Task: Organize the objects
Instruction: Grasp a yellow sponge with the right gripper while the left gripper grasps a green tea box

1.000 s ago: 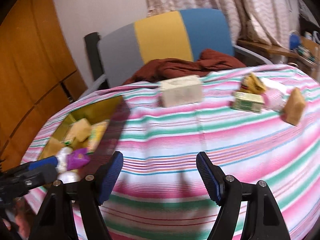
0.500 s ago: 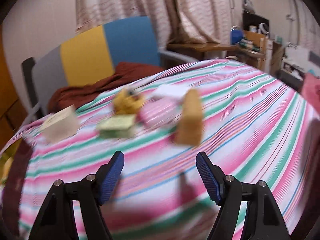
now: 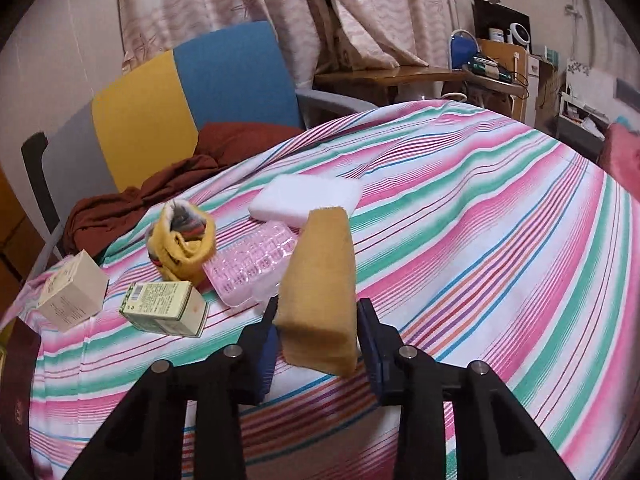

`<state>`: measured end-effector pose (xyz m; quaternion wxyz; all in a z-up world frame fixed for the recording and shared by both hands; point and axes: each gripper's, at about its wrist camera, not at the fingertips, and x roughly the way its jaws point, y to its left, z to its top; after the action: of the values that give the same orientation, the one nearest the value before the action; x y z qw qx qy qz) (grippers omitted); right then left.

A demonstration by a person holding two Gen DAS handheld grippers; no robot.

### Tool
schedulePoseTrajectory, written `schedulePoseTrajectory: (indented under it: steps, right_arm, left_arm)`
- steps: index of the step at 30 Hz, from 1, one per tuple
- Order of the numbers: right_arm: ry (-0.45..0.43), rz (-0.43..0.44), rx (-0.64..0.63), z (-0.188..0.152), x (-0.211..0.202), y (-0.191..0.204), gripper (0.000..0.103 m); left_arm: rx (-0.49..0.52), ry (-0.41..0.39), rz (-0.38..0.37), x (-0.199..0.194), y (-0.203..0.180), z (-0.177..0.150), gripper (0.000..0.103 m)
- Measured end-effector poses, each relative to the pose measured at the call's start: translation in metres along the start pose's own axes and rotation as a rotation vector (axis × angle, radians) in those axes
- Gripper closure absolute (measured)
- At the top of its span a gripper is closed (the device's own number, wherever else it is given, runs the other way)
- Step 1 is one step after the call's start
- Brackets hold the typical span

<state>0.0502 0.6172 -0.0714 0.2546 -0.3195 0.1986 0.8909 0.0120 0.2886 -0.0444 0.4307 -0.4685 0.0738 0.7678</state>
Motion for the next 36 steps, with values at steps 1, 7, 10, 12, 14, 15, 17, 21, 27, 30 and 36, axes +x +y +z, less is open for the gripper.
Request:
schedulePoseTrajectory:
  steps: [1,7,10,12,14,15,17,21,27,30,36]
  right_arm:
    - [-0.007,0.006,0.009,-0.001,-0.002,-0.002,0.067]
    - [-0.025,0.011,0.033,-0.012,-0.011,-0.005,0.068]
    - [-0.037,0.005,0.019,-0.015,-0.013,-0.003,0.068]
    - [-0.041,-0.005,0.016,-0.016,-0.013,-0.001,0.068]
    - [-0.04,-0.006,0.02,-0.017,-0.011,-0.003,0.068]
    - [-0.041,-0.005,0.023,-0.017,-0.011,-0.004,0.068]
    - [-0.045,-0.003,0.029,-0.017,-0.011,-0.005,0.068]
    - [-0.044,-0.003,0.032,-0.018,-0.01,-0.006,0.068]
    - [-0.054,-0.005,0.053,-0.018,-0.011,-0.01,0.068]
    - [-0.064,-0.007,0.067,-0.018,-0.013,-0.014,0.068]
    - [-0.059,-0.01,0.062,-0.017,-0.012,-0.013,0.068]
  left_arm:
    - [-0.001,0.008,-0.007,0.008,-0.001,0.006,0.042]
    - [-0.032,0.027,-0.034,0.056,-0.002,0.054,0.042]
    - [-0.031,0.03,-0.022,0.083,-0.002,0.084,0.042]
    - [-0.012,0.028,-0.004,0.099,-0.005,0.102,0.042]
    - [0.018,0.014,0.019,0.114,-0.007,0.12,0.042]
    - [0.041,0.007,0.037,0.123,-0.009,0.13,0.042]
    - [0.061,0.012,0.056,0.139,-0.01,0.143,0.042]
    - [0.095,0.064,0.009,0.162,-0.014,0.152,0.042]
    - [0.214,0.067,-0.147,0.142,-0.047,0.122,0.042]
    - [0.249,0.013,-0.084,0.133,-0.052,0.117,0.042]
    - [0.241,0.005,0.024,0.149,-0.043,0.138,0.042]
